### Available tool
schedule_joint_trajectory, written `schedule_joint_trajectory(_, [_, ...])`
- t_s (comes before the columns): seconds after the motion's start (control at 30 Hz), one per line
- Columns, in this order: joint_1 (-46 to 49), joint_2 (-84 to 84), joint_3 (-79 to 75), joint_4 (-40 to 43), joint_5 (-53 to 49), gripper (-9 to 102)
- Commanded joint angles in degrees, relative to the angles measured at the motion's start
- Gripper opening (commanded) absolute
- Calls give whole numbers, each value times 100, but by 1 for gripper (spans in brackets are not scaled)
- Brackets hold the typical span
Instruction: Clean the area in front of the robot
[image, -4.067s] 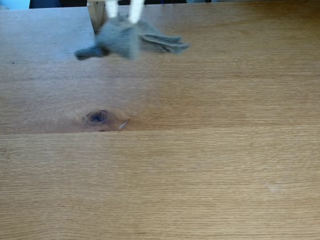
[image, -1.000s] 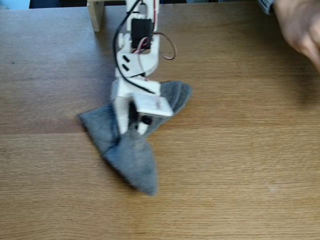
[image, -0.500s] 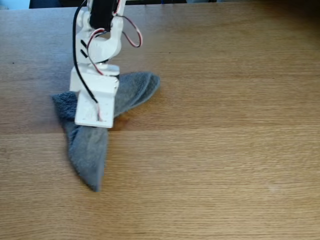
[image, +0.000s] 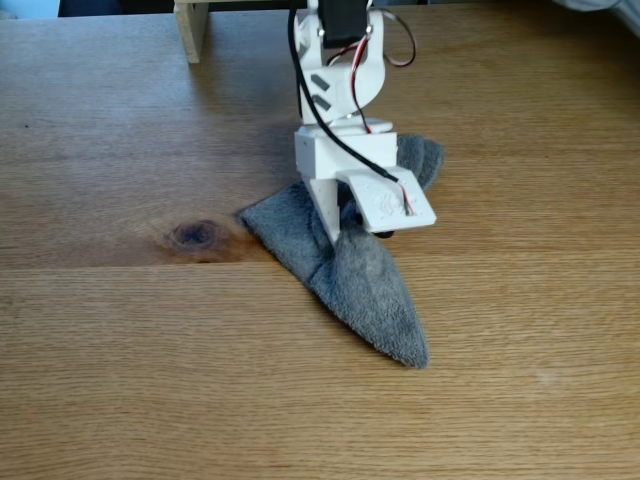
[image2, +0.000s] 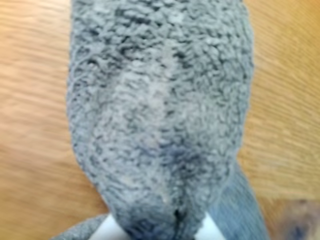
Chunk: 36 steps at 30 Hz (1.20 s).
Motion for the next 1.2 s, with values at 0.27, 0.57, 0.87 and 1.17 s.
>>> schedule_joint_trajectory(0.27, [1951,-747,290,-3006,-1459,0])
schedule_joint_trajectory(0.57, [2927,1046,369,-255,-1547,0])
schedule_joint_trajectory(0.87, [3313,3955,360,3779,-782,0])
schedule_joint_trajectory(1.17, [4693,4535,387,5845,-1257,0])
